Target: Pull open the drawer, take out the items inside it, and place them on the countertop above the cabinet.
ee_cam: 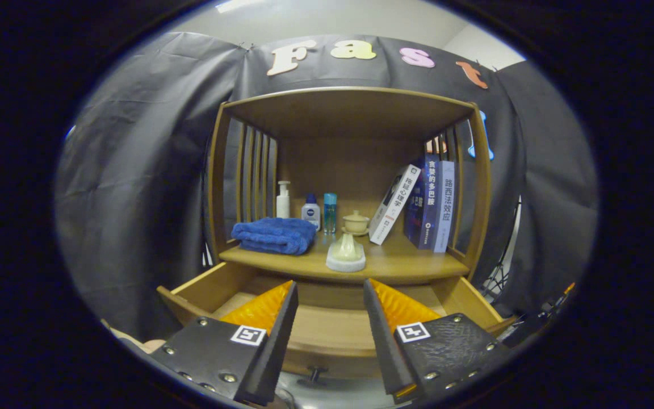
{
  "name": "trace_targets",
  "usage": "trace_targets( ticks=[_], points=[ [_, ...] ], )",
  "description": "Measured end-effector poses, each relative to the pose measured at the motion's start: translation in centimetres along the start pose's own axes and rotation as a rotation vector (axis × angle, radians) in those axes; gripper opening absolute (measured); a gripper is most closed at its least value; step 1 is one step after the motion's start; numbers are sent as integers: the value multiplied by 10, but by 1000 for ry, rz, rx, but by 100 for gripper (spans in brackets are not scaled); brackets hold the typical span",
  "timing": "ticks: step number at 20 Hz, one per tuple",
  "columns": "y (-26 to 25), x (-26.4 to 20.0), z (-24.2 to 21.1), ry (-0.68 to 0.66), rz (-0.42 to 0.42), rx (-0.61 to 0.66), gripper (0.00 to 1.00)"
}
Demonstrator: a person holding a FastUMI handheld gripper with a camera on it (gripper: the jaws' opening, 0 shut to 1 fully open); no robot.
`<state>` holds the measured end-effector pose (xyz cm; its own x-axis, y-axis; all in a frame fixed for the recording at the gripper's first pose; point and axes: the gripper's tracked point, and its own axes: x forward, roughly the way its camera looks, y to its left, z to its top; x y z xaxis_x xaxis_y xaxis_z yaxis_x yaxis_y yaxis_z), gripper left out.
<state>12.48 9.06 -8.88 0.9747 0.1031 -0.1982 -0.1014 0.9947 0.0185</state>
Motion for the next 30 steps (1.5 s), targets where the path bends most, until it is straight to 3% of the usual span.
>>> trace_targets(
  ticks=[10,15,30],
  points=[
    [2,-43,-57,55,-46,-27,69],
    [0,-45,-80,95,-93,-3,100],
    [-6,-24,-122,168,-179,60,100]
  ],
)
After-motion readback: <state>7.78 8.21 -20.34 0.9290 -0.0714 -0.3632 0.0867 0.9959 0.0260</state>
